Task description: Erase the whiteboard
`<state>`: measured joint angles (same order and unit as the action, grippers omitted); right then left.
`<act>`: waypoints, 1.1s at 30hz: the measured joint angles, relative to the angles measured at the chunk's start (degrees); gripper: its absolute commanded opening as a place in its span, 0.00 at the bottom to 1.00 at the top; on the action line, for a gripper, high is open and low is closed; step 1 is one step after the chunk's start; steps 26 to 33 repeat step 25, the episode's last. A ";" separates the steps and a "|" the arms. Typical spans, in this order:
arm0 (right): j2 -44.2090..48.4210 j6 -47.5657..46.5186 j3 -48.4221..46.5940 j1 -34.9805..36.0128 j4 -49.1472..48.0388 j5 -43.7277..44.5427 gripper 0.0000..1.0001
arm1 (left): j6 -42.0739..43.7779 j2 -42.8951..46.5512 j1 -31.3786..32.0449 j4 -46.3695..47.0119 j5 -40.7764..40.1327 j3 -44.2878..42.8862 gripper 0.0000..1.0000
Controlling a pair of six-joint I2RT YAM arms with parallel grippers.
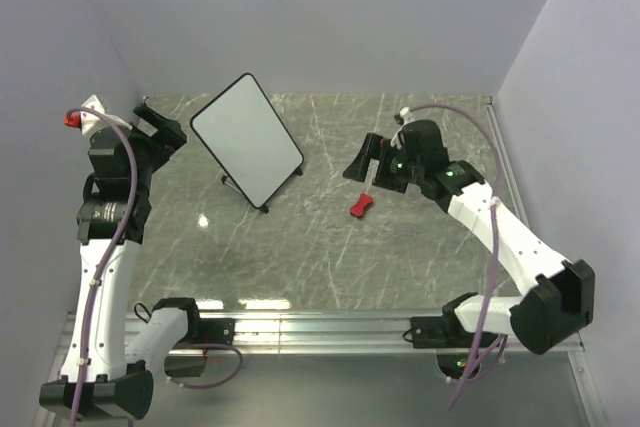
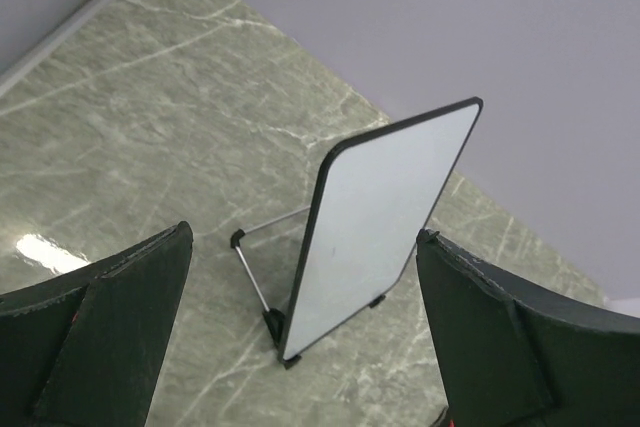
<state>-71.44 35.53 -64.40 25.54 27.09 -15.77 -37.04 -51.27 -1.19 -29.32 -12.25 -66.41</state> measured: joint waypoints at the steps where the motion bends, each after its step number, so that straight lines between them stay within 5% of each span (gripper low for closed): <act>1: -0.74 0.02 1.36 -0.09 -0.17 -0.46 1.00 | -0.39 0.31 0.00 -0.44 0.31 0.04 0.99; 7: -1.64 0.83 7.85 -0.33 -0.46 -2.23 1.00 | -1.33 3.82 0.00 -4.46 0.87 -0.04 0.99; 18: 15.72 0.81 7.43 -0.44 -2.12 0.11 1.00 | -1.07 15.19 0.00 -12.15 0.33 0.02 0.99; 33: 20.44 0.83 8.92 -0.46 -0.81 0.76 1.00 | -0.44 15.85 0.00 -13.94 0.35 2.29 0.99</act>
